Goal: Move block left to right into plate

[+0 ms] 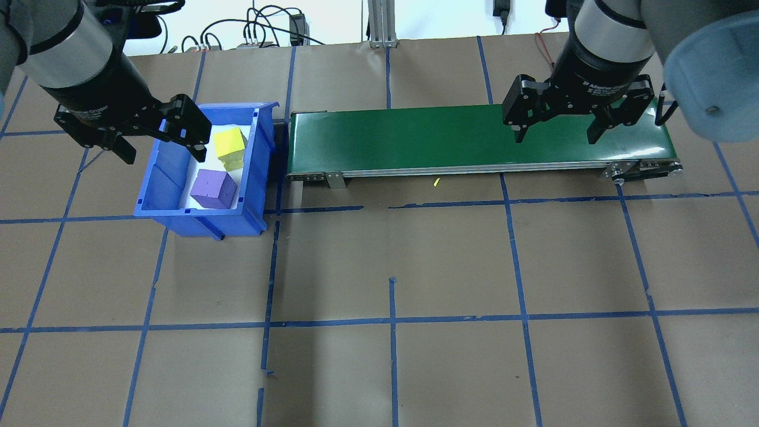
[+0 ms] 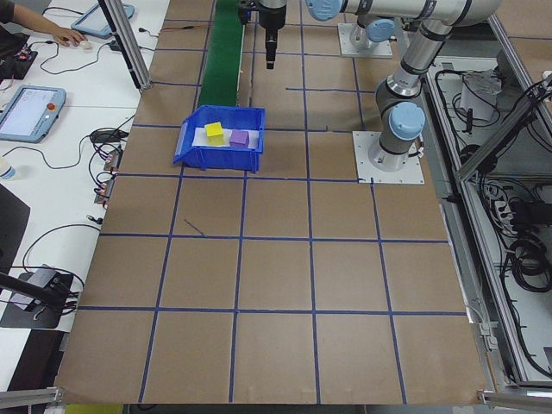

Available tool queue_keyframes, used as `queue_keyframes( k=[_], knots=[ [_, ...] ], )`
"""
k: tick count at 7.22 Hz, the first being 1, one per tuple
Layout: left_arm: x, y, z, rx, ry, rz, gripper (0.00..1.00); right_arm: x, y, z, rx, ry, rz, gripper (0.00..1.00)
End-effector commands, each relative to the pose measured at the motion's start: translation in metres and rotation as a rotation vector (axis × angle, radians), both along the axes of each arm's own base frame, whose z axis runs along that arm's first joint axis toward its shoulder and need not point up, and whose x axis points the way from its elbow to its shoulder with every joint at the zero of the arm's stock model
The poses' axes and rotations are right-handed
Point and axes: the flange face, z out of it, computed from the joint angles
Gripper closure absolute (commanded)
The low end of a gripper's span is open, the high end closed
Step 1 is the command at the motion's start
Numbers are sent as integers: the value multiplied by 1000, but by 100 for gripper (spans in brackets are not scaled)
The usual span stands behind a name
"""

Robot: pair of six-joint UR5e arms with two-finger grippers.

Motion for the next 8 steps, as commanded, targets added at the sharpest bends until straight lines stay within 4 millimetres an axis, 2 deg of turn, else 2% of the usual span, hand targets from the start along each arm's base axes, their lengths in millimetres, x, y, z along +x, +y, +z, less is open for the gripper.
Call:
queue_keyframes(
  k=[1,2,3,4,6,7,8],
  knots=[
    [20,-42,-29,9,6,22,0,0,0,0,0,0,0,0],
    [52,-73,-66,50,17,54,0,0,0,0,0,0,0,0],
    [86,-112,-110,30,22,28,0,0,0,0,0,0,0,0],
    [92,-119,-144,68,26,28,0,0,0,0,0,0,0,0],
    [93,-127,-200,118,34,28,0,0,0,1,-2,0,0,0],
    [94,-130,-217,127,38,27,0,1,0,0,0,0,1,0],
    [94,-133,-223,113,39,29,0,1,0,0,0,0,2,0]
  ],
)
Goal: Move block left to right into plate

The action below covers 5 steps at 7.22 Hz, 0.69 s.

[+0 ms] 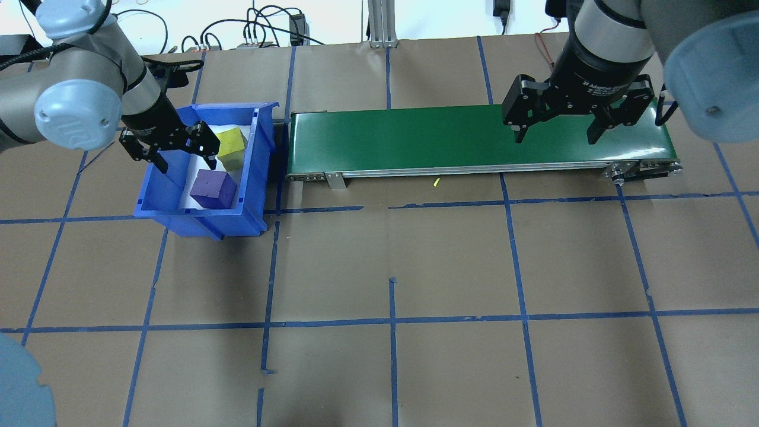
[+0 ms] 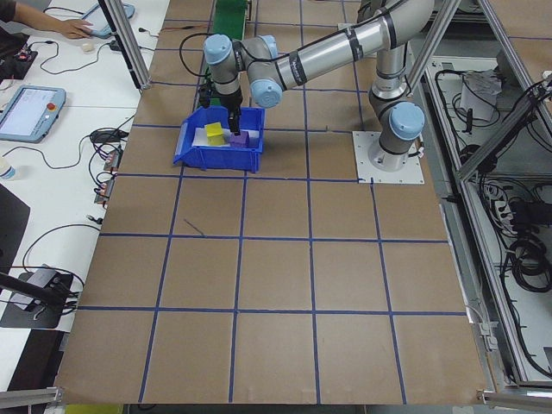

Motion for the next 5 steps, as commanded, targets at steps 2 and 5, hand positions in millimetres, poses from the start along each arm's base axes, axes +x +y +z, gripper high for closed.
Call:
queue_keyframes(
  k=[2,5],
  knots=[
    [1,-4,-45,10,3,-3,1,0,-1,-1,0,0,1,0],
    [0,3,-63,40,9,-1,1,0,-1,-1,0,-1,1,0]
  ],
)
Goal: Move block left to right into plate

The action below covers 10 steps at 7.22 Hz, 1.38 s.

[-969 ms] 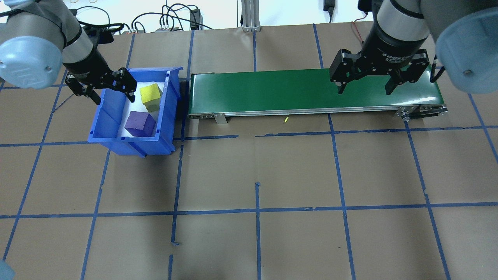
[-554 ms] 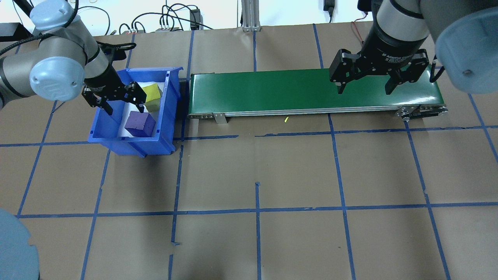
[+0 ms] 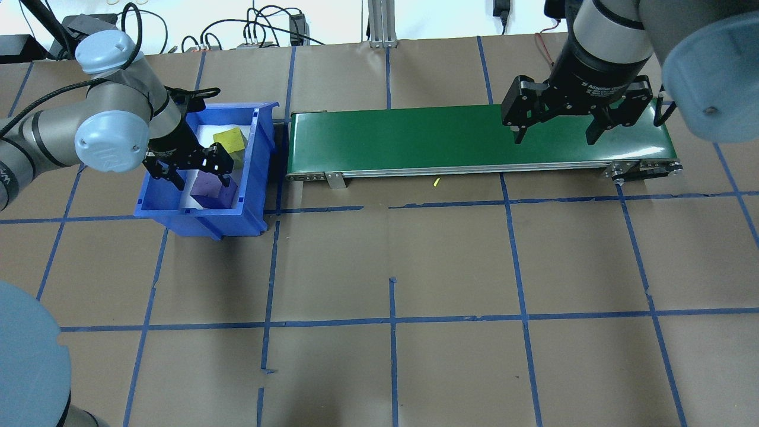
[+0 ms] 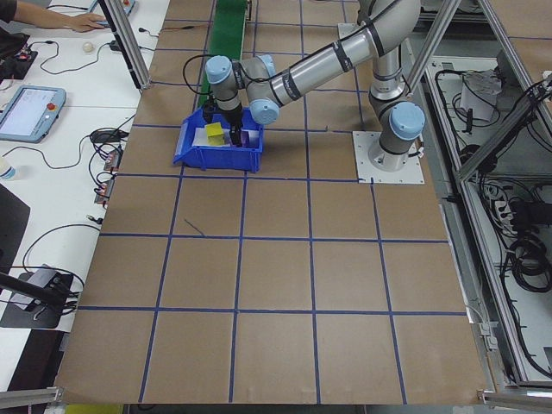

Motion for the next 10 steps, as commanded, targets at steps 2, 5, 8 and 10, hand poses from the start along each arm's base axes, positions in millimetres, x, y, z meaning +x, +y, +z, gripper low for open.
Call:
queue_keyframes(
  k=[2,5,8,10],
  knots=[
    [1,-5,-15,-21,-5,-3,1,-1,0,1,-2,0,-1,0],
    [1,-4,-11,-23,-9,-2,9,-1,-1,1,-2,0,-3,0],
    [-3,-3,-6,-31,-9,3,13,-1,0,1,-2,0,-1,0],
    [-3,0,3,-41,-22,-6,37,-2,1,3,-5,1,-3,0]
  ],
)
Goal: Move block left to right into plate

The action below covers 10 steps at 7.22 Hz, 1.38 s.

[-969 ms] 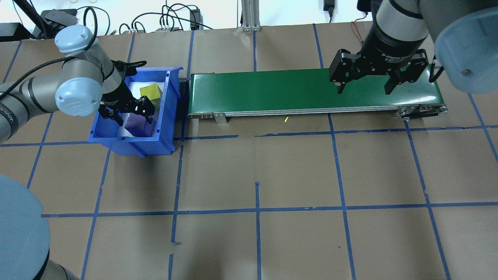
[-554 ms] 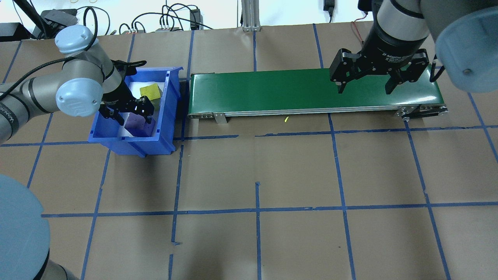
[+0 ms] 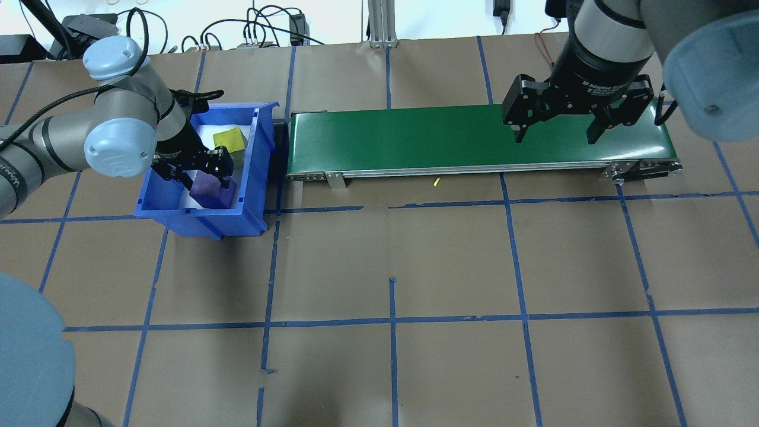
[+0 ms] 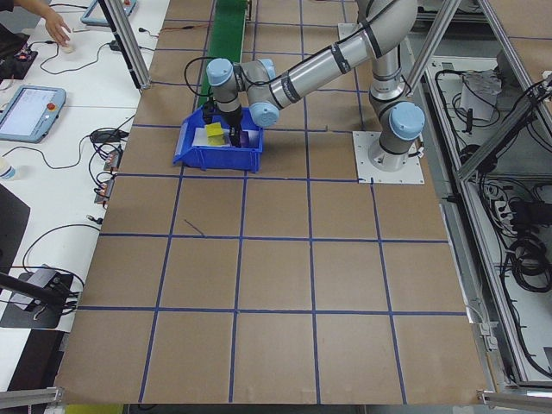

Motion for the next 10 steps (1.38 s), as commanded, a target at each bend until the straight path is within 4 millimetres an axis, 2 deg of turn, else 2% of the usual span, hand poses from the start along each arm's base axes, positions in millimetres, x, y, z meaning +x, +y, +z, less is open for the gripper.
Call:
queue_keyframes(
  k=[1,2,3,4,6,7,8,9,10],
  knots=[
    [4,4,12,-11,-4,-7,37,0,1,1,-2,0,-1,0],
    [2,6,-6,24,14,-18,38,0,1,1,-2,0,-1,0],
    [2,6,-5,23,13,-16,70,0,1,1,-2,0,-1,0],
    [4,0,6,-1,4,-9,90,0,1,1,-2,0,-1,0],
    [0,1,63,-29,-8,-13,97,0,1,0,-2,0,1,0],
    [-1,-3,96,-51,-14,-16,98,0,2,2,-3,0,-1,0],
    [-7,-4,120,-49,-12,-23,98,-1,1,1,-3,-1,-2,0],
    [-32,-2,141,-76,-21,-16,98,0,1,1,-3,0,-1,0],
    [-66,-2,152,-98,-24,-16,98,0,1,1,-3,0,-1,0]
  ],
)
